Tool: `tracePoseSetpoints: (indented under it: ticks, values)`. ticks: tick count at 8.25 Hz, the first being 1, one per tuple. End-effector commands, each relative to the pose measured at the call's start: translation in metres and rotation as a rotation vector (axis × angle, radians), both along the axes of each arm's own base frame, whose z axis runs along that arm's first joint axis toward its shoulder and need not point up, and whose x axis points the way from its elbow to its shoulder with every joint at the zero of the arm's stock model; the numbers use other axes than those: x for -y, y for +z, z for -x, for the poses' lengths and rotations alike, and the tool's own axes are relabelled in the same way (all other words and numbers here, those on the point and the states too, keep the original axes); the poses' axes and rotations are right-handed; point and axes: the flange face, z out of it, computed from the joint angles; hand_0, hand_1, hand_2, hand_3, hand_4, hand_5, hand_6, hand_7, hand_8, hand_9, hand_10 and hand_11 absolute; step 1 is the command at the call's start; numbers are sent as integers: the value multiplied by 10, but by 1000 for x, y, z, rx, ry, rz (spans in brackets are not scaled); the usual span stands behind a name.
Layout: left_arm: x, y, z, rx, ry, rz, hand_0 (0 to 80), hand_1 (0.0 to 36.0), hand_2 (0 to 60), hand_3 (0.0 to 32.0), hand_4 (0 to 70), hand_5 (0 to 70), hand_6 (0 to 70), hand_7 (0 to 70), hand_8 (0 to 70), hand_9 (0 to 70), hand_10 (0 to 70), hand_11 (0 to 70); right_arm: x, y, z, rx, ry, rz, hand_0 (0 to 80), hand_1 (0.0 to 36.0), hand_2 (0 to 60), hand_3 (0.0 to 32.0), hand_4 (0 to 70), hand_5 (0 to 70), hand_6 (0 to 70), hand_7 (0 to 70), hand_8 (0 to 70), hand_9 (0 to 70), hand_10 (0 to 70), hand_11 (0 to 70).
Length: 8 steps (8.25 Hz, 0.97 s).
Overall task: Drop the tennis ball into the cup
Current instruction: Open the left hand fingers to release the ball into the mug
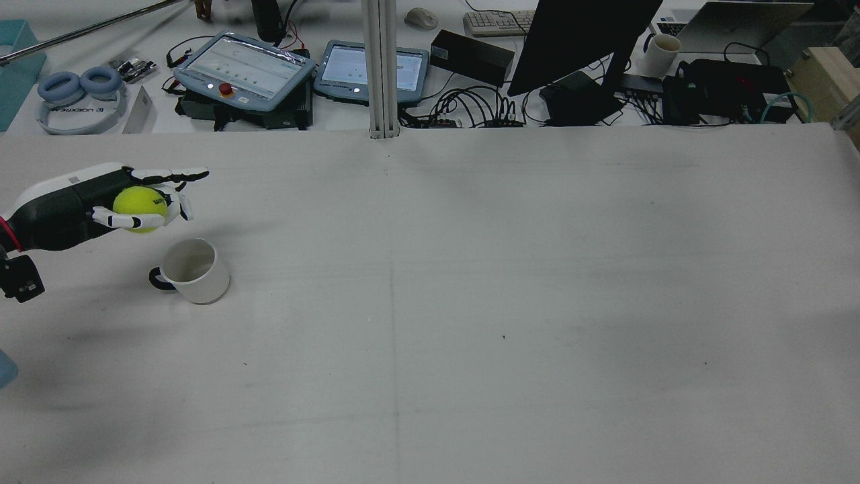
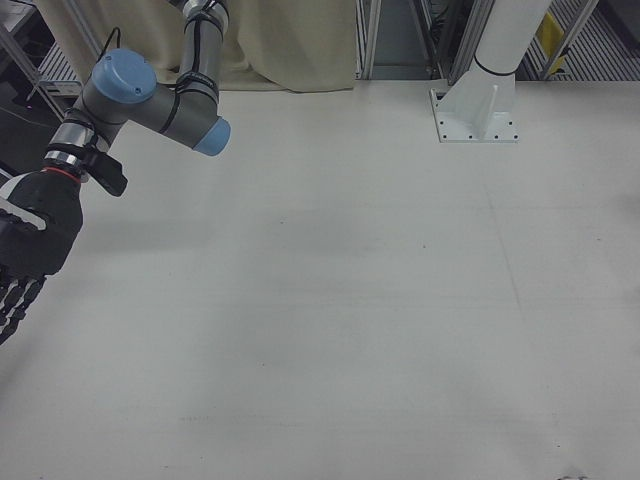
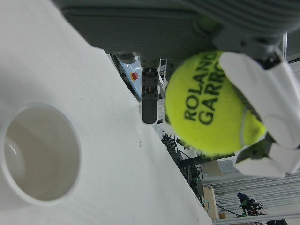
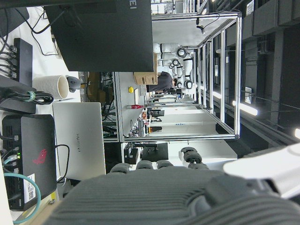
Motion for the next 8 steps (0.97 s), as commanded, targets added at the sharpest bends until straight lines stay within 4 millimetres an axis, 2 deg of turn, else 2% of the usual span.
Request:
tracePoseSetpoints:
  ticks: [1,2,3,4,6,8]
  values:
    - [0,-1,-1,-1,3,1,344,152,340,0,53,3,14,159,0,17,0,0,0,0,0,1,-1,-1,0,0,0,0,0,0,0,0,0,0,0,0]
    - [0,-1,-1,-1,3,1,337,158,348,0,35,2,7,152,0,16,0,0,0,0,0,-1,-1,-1,0,0,0,0,0,0,0,0,0,0,0,0]
    - [0,-2,-2,-3,3,-2,342,158,362,0,33,10,48,140,7,14,0,0,0,0,0,-1,-1,-1,0,0,0,0,0,0,0,0,0,0,0,0]
    - [1,-3,-2,-3,3,-2,365,170,355,0,32,0,2,157,0,17,0,0,0,0,0,-1,0,-1,0,0,0,0,0,0,0,0,0,0,0,0]
    - [1,-2,-2,-2,3,0,374,174,347,0,1,0,0,142,0,14,0,0,0,-1,0,-1,-1,-2,0,0,0,0,0,0,0,0,0,0,0,0]
    - [0,0,-1,2,2,2,371,170,353,0,0,3,7,125,0,11,0,0,0,-1,1,-1,-1,-2,0,0,0,0,0,0,0,0,0,0,0,0]
